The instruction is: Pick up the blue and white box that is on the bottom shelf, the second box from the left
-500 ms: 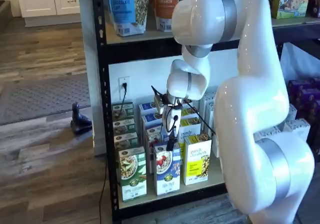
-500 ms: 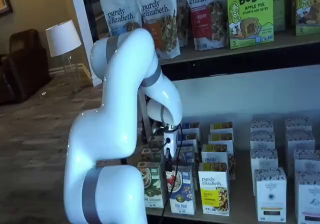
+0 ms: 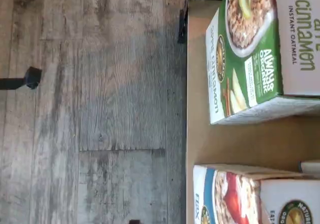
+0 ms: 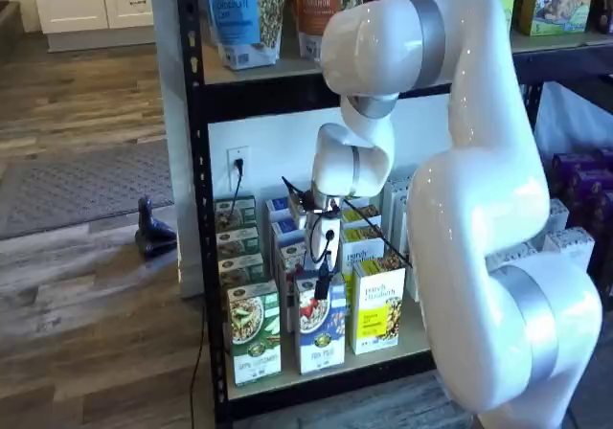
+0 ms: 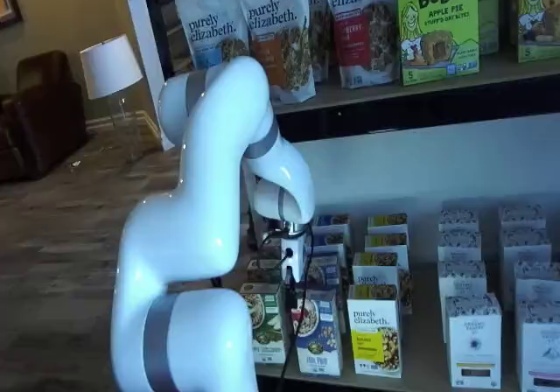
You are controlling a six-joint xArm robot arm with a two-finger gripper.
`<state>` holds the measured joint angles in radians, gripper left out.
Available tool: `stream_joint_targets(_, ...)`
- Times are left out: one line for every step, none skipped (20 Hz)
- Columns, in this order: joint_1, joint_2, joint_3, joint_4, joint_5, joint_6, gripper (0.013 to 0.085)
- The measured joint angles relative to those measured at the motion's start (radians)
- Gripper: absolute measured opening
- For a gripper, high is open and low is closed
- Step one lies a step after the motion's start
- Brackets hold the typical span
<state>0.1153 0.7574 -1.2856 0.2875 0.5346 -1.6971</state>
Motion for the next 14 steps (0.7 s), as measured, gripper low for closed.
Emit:
stream_joint_targets(0.0,0.005,-0.003,0.001,-0.005,-0.001,0.085)
stream_joint_targets(0.0,0.012,-0.008,0.003,-0.008,-0.003,0.085)
stream_joint_targets(0.0,0.018,-0.013,0.006,-0.01,-0.006,0.085)
stream_joint_targets(-0.001,0.025,-0.02,0.009,-0.011,-0.01,0.085)
stream_joint_targets(-0.002,0.032,-0.028,0.013,-0.012,-0.014,0.085)
stream_joint_targets(-0.004,0.039,-0.037,0.016,-0.01,-0.018,0.085)
stream_joint_targets(-0.006,0.048,-0.048,0.018,-0.008,-0.022,0.085)
stream_joint_targets(-0.008,0.056,-0.06,0.02,-0.004,-0.024,0.085)
stream_joint_targets(-0.01,0.065,-0.074,0.02,0.0,-0.025,0.085)
stream_joint_targets(-0.012,0.074,-0.087,0.017,0.002,-0.024,0.085)
stream_joint_targets(-0.013,0.083,-0.1,0.014,0.005,-0.023,0.085)
stream_joint_targets(-0.015,0.092,-0.112,0.012,0.009,-0.021,0.085)
stream_joint_targets(-0.016,0.101,-0.127,0.011,0.016,-0.021,0.085)
stream_joint_targets(-0.018,0.11,-0.141,0.012,0.023,-0.023,0.085)
